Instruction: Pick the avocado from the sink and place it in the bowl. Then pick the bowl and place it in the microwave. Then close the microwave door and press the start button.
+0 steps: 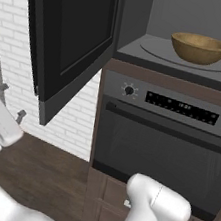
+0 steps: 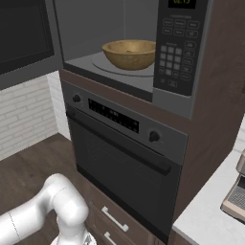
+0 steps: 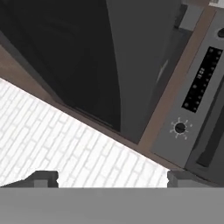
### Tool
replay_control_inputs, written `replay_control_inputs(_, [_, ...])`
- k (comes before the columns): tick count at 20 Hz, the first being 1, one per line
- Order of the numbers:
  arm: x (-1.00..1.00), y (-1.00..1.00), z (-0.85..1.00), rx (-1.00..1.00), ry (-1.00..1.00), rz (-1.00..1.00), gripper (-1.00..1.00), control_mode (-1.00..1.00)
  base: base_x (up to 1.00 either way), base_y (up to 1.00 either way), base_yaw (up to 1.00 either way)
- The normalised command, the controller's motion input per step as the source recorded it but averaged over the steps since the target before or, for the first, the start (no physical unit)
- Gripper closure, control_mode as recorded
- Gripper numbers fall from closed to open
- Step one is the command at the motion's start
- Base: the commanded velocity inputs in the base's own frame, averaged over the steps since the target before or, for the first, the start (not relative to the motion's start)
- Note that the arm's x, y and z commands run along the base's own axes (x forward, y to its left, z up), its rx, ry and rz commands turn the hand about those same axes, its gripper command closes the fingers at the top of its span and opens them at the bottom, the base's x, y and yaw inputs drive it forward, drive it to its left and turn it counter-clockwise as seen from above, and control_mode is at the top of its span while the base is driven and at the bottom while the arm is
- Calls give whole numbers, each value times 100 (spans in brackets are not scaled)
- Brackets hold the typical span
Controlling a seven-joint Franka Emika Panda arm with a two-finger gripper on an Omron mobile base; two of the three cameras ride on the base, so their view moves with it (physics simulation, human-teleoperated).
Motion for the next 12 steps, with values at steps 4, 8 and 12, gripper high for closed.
replay_control_inputs(4, [5,-29,2,8,-21,0,-100,-100,0,0,0])
replay_control_inputs(8, [6,-34,8,10,-22,0,-100,-100,0,0,0])
replay_control_inputs(12, [0,-62,11,15,-27,0,-100,-100,0,0,0])
